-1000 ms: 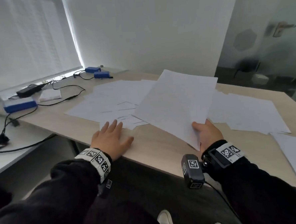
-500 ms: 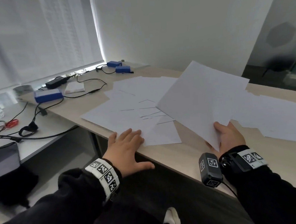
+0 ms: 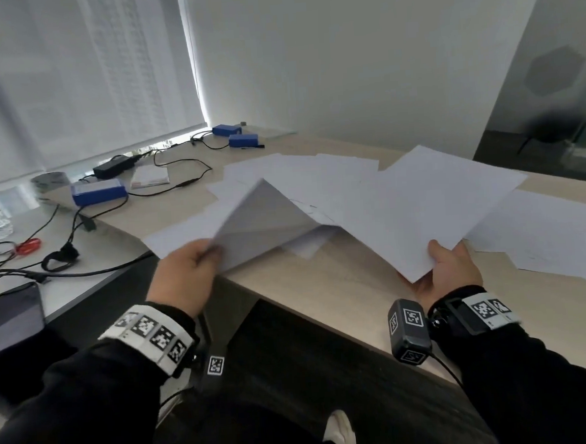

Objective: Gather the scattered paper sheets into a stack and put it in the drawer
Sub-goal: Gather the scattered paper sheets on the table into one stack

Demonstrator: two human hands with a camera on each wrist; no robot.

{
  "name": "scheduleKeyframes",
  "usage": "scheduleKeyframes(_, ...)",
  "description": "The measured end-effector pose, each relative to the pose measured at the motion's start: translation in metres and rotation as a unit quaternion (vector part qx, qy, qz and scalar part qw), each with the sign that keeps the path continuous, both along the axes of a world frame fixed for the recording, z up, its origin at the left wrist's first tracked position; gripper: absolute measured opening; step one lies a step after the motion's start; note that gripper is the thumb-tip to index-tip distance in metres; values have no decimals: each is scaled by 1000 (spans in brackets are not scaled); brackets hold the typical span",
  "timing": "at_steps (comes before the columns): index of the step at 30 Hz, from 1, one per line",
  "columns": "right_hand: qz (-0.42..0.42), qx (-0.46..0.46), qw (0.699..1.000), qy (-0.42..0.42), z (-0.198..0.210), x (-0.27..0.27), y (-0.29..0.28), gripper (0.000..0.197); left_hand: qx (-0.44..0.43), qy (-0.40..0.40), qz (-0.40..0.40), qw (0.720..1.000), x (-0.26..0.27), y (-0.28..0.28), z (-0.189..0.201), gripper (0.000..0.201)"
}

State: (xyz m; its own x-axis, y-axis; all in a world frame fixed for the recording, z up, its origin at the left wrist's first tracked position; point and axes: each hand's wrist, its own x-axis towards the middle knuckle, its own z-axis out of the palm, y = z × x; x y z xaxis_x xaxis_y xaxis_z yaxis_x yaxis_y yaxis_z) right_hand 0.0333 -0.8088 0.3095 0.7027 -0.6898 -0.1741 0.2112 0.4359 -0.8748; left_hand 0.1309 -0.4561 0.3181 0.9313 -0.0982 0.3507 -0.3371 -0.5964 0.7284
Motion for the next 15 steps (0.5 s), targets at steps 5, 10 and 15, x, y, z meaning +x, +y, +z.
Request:
scheduleKeyframes(5, 17, 12, 999, -28, 8, -3, 12, 34, -180, -4, 81, 980, 1, 5, 36, 24)
scheduleKeyframes(10, 27, -23, 999, 7, 14, -7, 17, 36, -235, -94, 118, 960, -7, -2, 74, 36)
scheduleKeyframes(15, 46, -38, 998, 19, 19, -9, 19, 31, -264, -171, 87, 945, -18, -27, 105, 36)
